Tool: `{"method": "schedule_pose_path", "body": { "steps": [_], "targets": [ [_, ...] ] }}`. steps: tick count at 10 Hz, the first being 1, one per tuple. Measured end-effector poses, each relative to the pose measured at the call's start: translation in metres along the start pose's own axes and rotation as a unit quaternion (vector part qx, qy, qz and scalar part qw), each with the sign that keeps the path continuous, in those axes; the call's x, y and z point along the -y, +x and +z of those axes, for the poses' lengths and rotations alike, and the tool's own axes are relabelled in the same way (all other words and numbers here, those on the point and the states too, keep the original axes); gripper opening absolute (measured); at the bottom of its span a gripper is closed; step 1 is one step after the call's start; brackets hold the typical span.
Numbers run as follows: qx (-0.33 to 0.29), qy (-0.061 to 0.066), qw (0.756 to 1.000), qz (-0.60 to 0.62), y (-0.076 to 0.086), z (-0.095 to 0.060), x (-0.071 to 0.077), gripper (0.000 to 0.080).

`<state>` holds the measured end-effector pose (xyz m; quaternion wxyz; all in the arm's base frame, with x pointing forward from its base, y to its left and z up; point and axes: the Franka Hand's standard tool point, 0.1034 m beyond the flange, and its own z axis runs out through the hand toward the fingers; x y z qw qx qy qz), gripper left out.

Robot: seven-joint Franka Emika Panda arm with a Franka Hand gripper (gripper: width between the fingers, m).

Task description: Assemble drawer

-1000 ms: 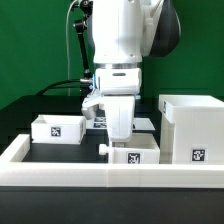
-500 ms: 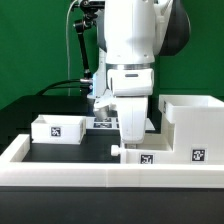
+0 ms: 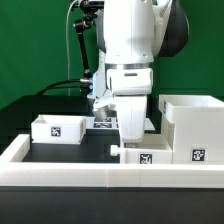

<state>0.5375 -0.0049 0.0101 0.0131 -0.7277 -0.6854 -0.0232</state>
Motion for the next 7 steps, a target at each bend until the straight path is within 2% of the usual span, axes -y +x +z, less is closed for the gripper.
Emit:
{"method": "schedule_pose_path", "body": {
  "steps": [7],
  "targets": [
    [0.004, 0.002, 1.0, -0.01, 0.0011, 0.0004, 0.0009, 0.0042]
  ]
}}
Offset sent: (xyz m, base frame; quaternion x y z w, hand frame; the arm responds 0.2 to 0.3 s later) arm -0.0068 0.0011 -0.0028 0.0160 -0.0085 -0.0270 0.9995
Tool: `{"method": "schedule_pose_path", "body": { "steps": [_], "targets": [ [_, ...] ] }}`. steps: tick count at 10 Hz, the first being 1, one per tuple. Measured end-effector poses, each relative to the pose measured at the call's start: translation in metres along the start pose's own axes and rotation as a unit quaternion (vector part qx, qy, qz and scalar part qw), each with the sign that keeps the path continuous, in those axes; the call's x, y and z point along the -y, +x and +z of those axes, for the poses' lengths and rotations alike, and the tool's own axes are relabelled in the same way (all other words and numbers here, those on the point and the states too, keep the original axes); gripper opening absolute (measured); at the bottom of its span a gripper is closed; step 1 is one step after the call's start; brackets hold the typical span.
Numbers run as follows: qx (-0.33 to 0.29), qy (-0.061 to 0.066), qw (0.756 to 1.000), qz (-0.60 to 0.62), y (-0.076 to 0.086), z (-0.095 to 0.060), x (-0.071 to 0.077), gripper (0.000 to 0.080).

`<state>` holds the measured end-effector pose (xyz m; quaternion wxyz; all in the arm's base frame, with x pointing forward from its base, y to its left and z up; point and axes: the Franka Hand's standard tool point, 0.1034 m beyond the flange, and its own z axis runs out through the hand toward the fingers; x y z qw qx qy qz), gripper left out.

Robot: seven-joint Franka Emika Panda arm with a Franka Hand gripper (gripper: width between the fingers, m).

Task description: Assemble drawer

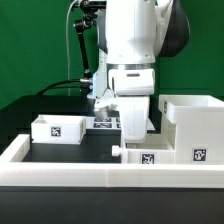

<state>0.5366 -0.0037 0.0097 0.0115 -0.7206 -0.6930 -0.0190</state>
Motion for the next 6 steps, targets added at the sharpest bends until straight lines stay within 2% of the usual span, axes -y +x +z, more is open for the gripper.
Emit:
{"method": "schedule_pose_path", "body": {
  "steps": [4, 6],
  "targets": [
    [0.003, -0.005, 1.0, -0.019, -0.0024, 0.0005, 0.0001, 0.0042],
    [0.004, -0.003, 1.0, -0.019, -0.0027, 0.0006, -0.0001, 0.0042]
  ]
}}
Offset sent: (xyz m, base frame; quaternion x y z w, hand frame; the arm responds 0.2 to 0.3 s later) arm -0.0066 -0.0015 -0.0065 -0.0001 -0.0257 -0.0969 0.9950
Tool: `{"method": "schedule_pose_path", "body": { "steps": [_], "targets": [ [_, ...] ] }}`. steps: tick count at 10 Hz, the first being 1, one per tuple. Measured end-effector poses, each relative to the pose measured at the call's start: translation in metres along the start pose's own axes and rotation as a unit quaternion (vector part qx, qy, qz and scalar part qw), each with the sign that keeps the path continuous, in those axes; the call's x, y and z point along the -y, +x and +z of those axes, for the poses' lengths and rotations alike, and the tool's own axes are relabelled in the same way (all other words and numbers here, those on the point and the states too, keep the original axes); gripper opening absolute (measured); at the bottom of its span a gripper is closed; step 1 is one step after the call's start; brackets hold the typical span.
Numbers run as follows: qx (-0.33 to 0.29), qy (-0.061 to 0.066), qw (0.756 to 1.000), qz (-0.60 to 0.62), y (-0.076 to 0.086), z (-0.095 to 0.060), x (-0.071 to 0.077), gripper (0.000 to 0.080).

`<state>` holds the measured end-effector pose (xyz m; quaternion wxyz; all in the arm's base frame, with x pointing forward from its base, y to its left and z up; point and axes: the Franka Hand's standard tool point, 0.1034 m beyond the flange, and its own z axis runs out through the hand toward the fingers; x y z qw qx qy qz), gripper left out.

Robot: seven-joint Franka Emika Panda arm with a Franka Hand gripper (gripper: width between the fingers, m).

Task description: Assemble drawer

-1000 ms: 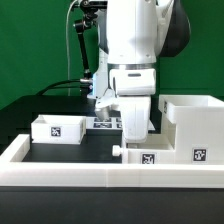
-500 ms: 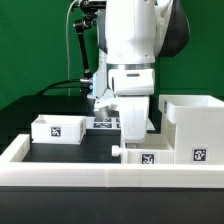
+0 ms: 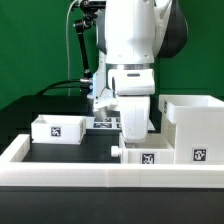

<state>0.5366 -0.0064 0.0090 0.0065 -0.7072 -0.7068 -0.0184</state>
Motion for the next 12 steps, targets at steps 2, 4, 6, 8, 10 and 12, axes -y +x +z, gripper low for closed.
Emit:
{"method": "schedule_pose_path", "body": {
  "steps": [2, 4, 6, 8, 10, 12],
  "targets": [
    [0.0, 0.002, 1.0, 0.001, -0.0005, -0.0001, -0.0013, 0.0042],
    [0.0, 0.002, 1.0, 0.001, -0.0006, -0.0001, -0.0013, 0.0042],
    [0.0, 0.004, 1.0, 0.006, 0.0019, 0.0, -0.0017, 0.0042],
    [0.001, 0.002, 1.0, 0.017, 0.0052, 0.0, -0.004, 0.0042],
    [0.006, 0.007, 1.0, 0.027, 0.0071, -0.0002, -0.0058, 0.0042],
    [0.007, 0.008, 0.999, 0.032, 0.006, -0.0003, -0.0062, 0.0042]
  ]
}}
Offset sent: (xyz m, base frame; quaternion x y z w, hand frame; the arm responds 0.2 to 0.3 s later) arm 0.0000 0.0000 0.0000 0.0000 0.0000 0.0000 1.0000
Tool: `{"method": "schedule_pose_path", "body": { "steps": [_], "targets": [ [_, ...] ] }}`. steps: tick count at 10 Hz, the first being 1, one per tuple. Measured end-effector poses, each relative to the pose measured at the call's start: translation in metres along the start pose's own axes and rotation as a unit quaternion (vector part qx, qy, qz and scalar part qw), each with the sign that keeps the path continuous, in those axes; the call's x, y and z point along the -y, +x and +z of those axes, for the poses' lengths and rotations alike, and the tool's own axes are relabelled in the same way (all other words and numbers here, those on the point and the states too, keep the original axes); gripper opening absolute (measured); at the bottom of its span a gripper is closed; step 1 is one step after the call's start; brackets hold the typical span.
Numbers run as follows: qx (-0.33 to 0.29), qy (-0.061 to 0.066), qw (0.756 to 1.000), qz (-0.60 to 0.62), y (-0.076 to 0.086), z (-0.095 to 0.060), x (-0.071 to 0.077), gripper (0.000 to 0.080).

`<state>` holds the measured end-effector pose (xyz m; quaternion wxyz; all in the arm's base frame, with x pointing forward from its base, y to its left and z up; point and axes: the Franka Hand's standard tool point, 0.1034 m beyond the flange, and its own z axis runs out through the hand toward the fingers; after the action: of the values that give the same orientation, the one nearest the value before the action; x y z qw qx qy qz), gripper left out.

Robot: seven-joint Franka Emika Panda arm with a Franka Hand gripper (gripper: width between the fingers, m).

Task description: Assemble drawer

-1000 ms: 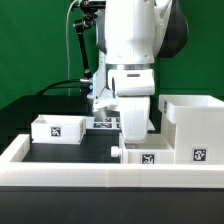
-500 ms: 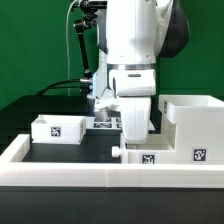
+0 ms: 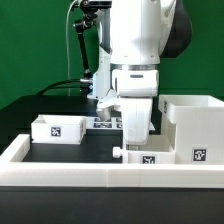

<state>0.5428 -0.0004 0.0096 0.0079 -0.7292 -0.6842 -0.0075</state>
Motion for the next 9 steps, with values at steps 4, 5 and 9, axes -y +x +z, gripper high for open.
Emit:
{"method": "schedule_pose_path", "body": {
  "steps": [4, 5, 9],
  "targets": [
    [0.004, 0.019, 1.0, 0.001, -0.0024, -0.0015, 0.0006, 0.0042],
    [0.004, 0.019, 1.0, -0.001, -0.0017, -0.002, -0.0003, 0.0042],
    [0.012, 0.019, 1.0, -0.018, -0.0032, -0.0021, -0.0002, 0.0042]
  ]
}}
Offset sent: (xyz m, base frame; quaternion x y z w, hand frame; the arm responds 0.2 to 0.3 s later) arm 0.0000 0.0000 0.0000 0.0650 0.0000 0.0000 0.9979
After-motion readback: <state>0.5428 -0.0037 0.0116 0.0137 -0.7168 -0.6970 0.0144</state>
